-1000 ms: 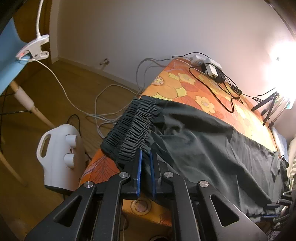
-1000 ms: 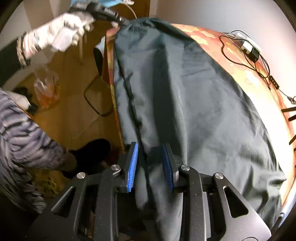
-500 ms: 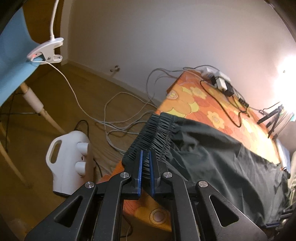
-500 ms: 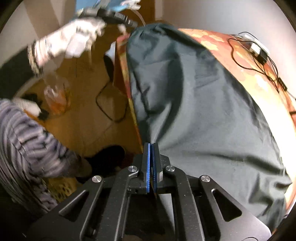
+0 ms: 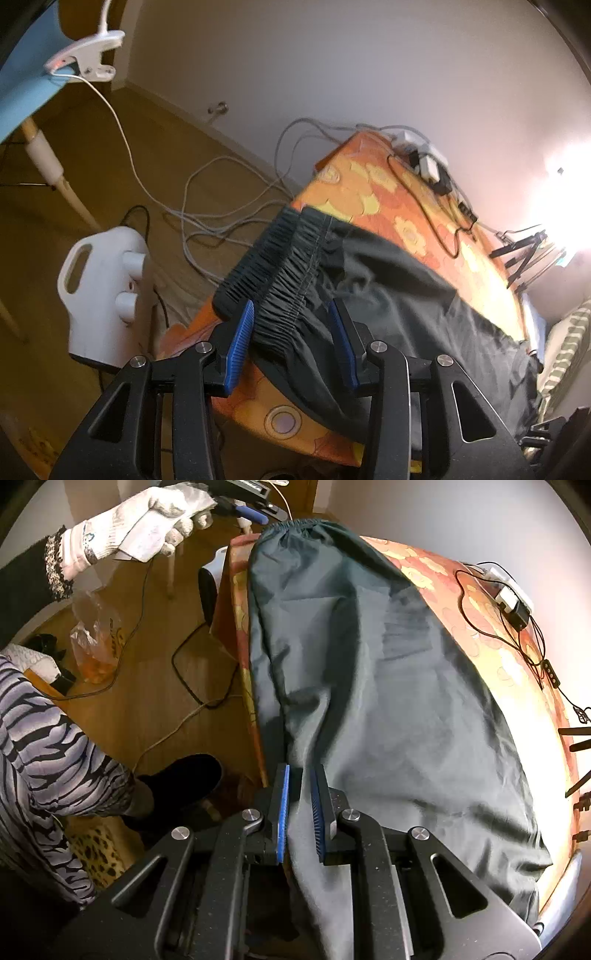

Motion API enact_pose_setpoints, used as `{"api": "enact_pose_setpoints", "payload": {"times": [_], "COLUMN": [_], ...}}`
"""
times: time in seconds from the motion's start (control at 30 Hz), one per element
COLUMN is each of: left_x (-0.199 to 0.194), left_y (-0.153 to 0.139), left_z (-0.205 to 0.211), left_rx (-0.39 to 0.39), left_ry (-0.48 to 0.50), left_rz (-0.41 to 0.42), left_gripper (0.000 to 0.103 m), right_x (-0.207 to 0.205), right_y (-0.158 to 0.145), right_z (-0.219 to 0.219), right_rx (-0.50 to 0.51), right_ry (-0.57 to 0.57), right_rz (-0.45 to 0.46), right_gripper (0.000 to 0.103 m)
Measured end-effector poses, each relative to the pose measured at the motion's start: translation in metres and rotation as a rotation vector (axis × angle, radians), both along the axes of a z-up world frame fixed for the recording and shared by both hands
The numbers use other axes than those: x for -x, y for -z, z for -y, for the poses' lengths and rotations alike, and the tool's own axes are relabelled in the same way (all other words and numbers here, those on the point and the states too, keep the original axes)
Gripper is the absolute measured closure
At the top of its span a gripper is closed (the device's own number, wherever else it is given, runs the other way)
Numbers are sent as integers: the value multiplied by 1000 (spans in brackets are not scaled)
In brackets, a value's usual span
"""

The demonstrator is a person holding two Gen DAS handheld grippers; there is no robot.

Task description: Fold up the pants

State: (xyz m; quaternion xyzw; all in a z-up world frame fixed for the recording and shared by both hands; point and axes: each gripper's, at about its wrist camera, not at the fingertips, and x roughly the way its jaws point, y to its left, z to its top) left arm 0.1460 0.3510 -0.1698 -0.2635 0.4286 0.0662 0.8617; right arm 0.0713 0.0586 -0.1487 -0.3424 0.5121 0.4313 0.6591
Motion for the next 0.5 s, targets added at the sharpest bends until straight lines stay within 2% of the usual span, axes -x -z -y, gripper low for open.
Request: {"api": "enact_pose_setpoints", "payload": {"times": [0.17, 0.33, 0.4, 0.5], "left_x": [-13, -24, -26, -24], "left_y": [7, 7, 9, 10], "left_z": [7, 26, 37, 37], "left_rx": [-86, -246, -317, -327], "left_ry": [-1, 35, 73, 79], "left_rz": [-36, -70, -74, -65], "left_gripper": [62, 63, 76, 83], "right_x": [-1, -5, -6, -7], "right_y": [4, 6, 7, 10], "right_z": [1, 1, 2, 3], "right_rx": [8, 1, 0, 8], "right_ry": [2, 23, 28, 30], "right_rz": [-4, -12, -15, -14], "right_gripper": [91, 91, 91, 91]}}
